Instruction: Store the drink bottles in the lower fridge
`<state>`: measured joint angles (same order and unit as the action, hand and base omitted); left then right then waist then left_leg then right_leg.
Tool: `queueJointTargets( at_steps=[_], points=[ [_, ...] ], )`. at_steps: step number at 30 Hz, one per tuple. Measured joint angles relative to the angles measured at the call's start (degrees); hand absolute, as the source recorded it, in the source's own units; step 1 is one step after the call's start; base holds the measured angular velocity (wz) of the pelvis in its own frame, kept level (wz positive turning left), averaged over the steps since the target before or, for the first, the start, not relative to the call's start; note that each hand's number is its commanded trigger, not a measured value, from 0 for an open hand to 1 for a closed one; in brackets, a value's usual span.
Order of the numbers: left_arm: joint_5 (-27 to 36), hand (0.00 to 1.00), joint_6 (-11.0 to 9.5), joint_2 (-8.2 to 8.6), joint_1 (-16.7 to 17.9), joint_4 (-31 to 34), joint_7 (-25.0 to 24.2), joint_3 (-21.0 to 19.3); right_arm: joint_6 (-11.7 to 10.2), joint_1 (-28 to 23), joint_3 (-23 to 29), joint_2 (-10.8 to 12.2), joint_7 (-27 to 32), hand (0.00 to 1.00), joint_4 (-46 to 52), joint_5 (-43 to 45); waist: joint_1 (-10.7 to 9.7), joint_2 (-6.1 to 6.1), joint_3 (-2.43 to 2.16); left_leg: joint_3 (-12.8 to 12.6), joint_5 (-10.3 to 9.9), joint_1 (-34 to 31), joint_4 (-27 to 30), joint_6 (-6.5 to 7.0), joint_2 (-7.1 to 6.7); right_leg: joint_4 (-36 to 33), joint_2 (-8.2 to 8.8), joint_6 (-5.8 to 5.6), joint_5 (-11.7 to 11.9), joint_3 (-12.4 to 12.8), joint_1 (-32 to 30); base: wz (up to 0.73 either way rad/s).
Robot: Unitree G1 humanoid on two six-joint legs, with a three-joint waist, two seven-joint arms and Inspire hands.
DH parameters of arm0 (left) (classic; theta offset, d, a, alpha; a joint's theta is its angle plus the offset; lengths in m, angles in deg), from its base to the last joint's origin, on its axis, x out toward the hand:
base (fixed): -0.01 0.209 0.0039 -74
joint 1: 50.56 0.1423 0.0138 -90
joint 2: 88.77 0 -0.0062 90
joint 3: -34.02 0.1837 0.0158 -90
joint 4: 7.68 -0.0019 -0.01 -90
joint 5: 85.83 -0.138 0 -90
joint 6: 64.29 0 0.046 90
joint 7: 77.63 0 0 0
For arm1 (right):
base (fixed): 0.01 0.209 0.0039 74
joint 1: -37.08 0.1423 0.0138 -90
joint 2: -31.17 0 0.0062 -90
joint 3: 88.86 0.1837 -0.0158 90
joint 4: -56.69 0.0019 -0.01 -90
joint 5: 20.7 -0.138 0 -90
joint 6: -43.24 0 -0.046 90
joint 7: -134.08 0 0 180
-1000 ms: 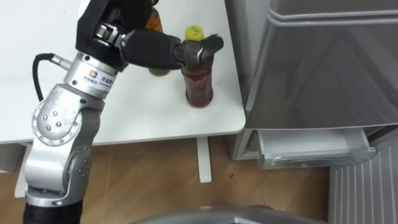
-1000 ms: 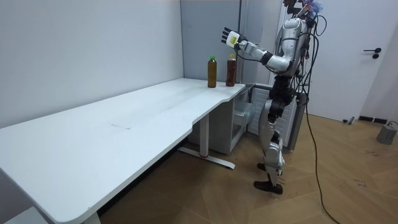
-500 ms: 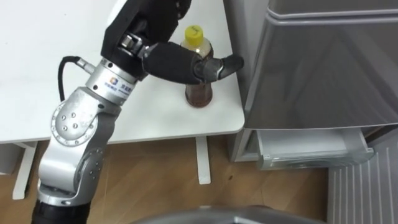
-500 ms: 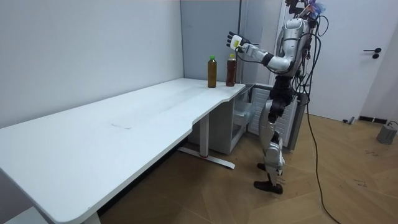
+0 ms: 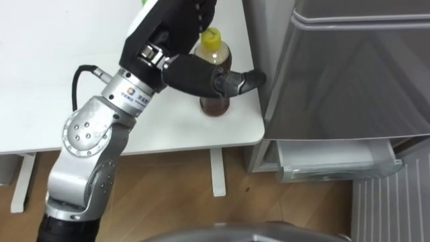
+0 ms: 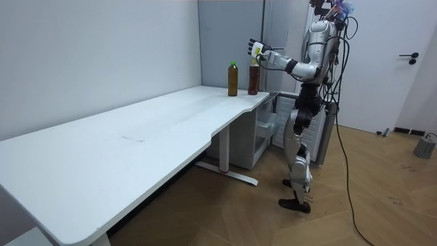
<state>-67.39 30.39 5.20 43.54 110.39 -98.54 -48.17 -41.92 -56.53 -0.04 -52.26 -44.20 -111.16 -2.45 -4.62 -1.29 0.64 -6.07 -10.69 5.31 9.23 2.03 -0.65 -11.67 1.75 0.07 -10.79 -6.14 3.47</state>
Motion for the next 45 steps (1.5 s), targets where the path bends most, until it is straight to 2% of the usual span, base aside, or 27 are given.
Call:
queueJointTargets(
  at_steps=[23, 29, 36, 45],
  points=[
    [-0.1, 0.0, 0.0, 0.05, 0.0, 0.0, 0.2, 0.3, -0.2, 0.2, -0.4, -0.1, -2.0, 0.0, -0.4, 0.0, 0.1, -0.32, -0.21, 0.1, 0.0, 0.3, 0.0, 0.0, 0.02, 1.0, -0.14, 0.01, 0.0, 0.1, 0.6, 0.01],
    [-0.1, 0.0, 0.0, 0.04, 0.0, 0.0, 0.2, 0.3, -0.5, 0.2, -0.4, -0.1, -2.4, 0.0, -0.4, 0.0, 0.1, -0.17, -0.12, 0.0, 0.0, 0.3, 0.0, 0.0, 0.02, 1.0, -0.11, 0.02, 0.0, 0.3, 0.6, 0.0],
    [-0.2, 0.0, 0.0, 0.04, 0.1, 0.0, 0.6, 0.3, -0.5, 0.2, -0.4, 0.0, -3.1, 0.0, -0.3, 0.0, 0.1, 0.54, 0.3, -0.1, 0.0, 0.4, 0.0, -0.01, 0.02, 1.0, -0.13, 0.02, 0.0, 0.4, 0.5, 0.0],
    [-1.2, 0.0, 0.0, 0.04, 0.3, -1.4, 1.3, 0.3, -0.7, 0.2, -0.4, 0.0, -3.1, 0.0, -1.0, 0.0, 0.1, 0.57, 0.23, -0.1, 0.0, 0.3, 0.0, -0.01, 0.03, 1.0, -0.13, 0.02, 0.0, 0.3, 0.5, 0.0]
  ],
)
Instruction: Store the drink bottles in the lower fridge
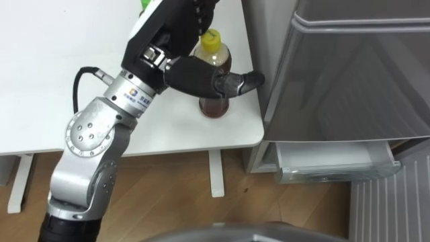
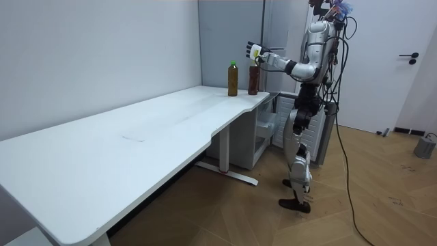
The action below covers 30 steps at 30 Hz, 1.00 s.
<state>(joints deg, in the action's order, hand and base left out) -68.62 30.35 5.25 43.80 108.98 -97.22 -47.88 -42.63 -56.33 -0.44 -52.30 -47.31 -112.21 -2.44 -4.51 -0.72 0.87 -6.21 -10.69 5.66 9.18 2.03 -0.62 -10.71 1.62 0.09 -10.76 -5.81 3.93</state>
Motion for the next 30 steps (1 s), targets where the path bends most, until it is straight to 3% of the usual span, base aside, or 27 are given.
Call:
queueJointTargets(
  at_steps=[13, 21, 30],
  points=[
    [0.0, 0.0, -0.2, 0.05, 0.3, -1.2, 0.5, 0.1, -0.4, 0.1, 0.0, 0.0, 0.0, 0.0, -1.5, -0.1, 0.0, -0.05, -0.22, 0.0, 0.0, 0.1, 0.0, 0.0, 0.01, -0.1, 0.06, 0.01, 0.0, -0.6, 0.2, 0.0],
    [0.0, 0.0, -3.3, 0.44, 0.4, -4.6, 1.2, 0.1, -0.4, 0.1, 0.0, 0.0, 0.3, 0.0, -1.5, -0.1, 0.0, -0.02, -0.2, 0.0, 0.0, 1.1, 0.0, 0.0, 0.02, -0.1, 0.11, 0.05, -0.1, -0.8, 1.0, 0.0],
    [0.0, 0.0, -5.1, 0.94, 0.4, -6.4, 1.5, 0.1, -0.3, 0.1, 0.0, 0.0, 0.5, 0.0, -1.5, 0.0, 0.0, 0.03, -0.21, 0.1, 0.0, 1.3, -0.4, -0.02, 0.19, -0.3, -0.09, 0.09, 0.0, -0.9, 1.0, 0.0]
  ],
)
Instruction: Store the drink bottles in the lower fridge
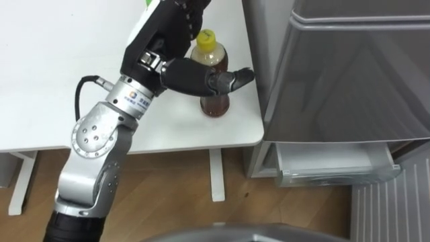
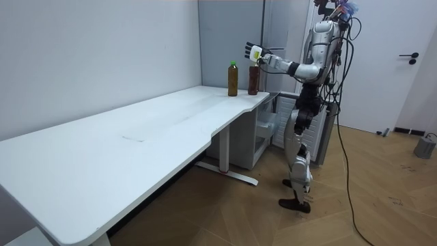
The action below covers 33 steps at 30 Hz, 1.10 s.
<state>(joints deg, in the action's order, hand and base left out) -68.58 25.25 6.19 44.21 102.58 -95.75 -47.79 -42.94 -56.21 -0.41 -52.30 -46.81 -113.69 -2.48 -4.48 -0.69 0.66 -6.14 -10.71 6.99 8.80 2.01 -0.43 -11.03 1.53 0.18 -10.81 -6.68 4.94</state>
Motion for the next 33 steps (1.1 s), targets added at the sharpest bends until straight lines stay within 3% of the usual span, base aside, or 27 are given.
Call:
queueJointTargets(
  at_steps=[9, 33],
  points=[
    [0.0, 0.0, -1.3, 0.45, 0.0, -0.9, -0.3, 0.0, 0.0, 0.1, 0.5, 0.0, 0.1, 0.0, 0.0, 0.1, 0.0, 0.26, -0.16, -0.1, 0.0, 0.2, -0.4, -0.04, 0.0, -0.5, -0.01, 0.01, 0.0, 0.0, 0.0, 0.0],
    [0.1, 0.0, -1.7, 1.16, 0.0, -1.7, -1.1, 0.0, 0.0, 0.2, 0.6, 0.0, 0.7, 0.0, 0.0, 0.3, -0.1, 0.27, -0.19, -0.1, 0.0, 0.5, -0.6, -0.05, 0.01, -0.6, -0.03, 0.0, 0.0, 0.0, 0.0, 0.0]
  ],
)
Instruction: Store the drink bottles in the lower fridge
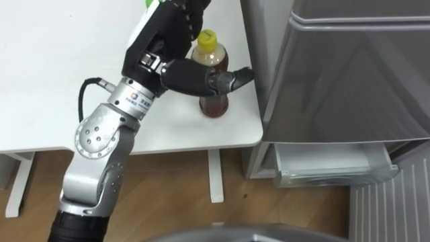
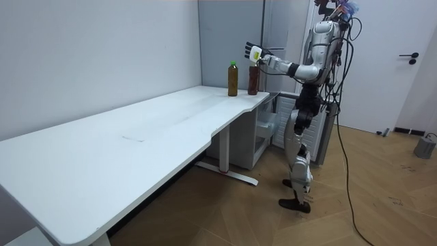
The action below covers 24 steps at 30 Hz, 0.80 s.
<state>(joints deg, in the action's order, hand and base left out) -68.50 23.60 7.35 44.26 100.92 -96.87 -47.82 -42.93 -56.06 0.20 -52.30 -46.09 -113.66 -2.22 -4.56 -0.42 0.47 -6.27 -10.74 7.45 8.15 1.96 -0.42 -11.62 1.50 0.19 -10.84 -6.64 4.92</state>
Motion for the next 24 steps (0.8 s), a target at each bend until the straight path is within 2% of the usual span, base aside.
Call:
queueJointTargets(
  at_steps=[2, 6, 8, 11, 24],
  points=[
    [0.0, 0.0, 0.1, 0.04, 0.0, 0.0, 0.0, 0.0, 0.0, 0.0, 0.0, 0.0, 0.0, 0.0, 0.0, 0.0, 0.0, -0.01, -0.01, 0.0, 0.0, 0.0, 0.0, 0.0, 0.0, 0.0, 0.0, 0.0, 0.0, 0.0, 0.0, 0.0],
    [0.0, 0.0, 3.0, -0.04, 2.1, -0.3, -0.2, 0.0, 0.0, 0.0, 0.0, 0.0, -0.2, 0.0, -0.1, 0.0, 0.0, 0.0, -0.04, 0.0, 0.0, -0.3, 0.0, 0.0, 0.01, 0.0, 0.0, 0.0, 0.0, 0.0, -0.4, 0.0],
    [0.0, 0.0, 3.0, 0.0, 2.1, -0.2, -0.4, -0.2, 0.0, -0.2, 0.0, 0.0, -0.7, 0.0, -0.1, 0.0, 0.2, 0.18, -0.38, 0.0, 0.0, -0.6, 0.1, 0.0, 0.0, -0.1, 0.02, 0.0, 0.0, 0.0, -0.7, 0.0],
    [0.0, 0.0, 3.6, -0.13, 2.2, -0.2, -0.5, -0.2, 0.0, -0.2, -0.1, 0.1, -1.5, 0.0, -0.1, 0.0, 0.2, 0.45, -0.34, 0.0, 0.0, -0.8, 0.2, 0.0, -0.02, -0.1, 0.05, 0.0, 0.0, 0.0, -0.8, 0.0],
    [0.0, 0.0, 3.6, -0.15, 2.2, -0.2, -0.2, -0.2, 0.0, -0.3, -0.1, 0.1, -1.8, 0.0, -0.1, 0.0, 0.1, 0.57, -0.15, 0.0, 0.0, -0.8, 0.1, 0.0, -0.01, 0.0, 0.04, 0.02, -0.1, 0.1, -1.0, 0.0]
  ],
)
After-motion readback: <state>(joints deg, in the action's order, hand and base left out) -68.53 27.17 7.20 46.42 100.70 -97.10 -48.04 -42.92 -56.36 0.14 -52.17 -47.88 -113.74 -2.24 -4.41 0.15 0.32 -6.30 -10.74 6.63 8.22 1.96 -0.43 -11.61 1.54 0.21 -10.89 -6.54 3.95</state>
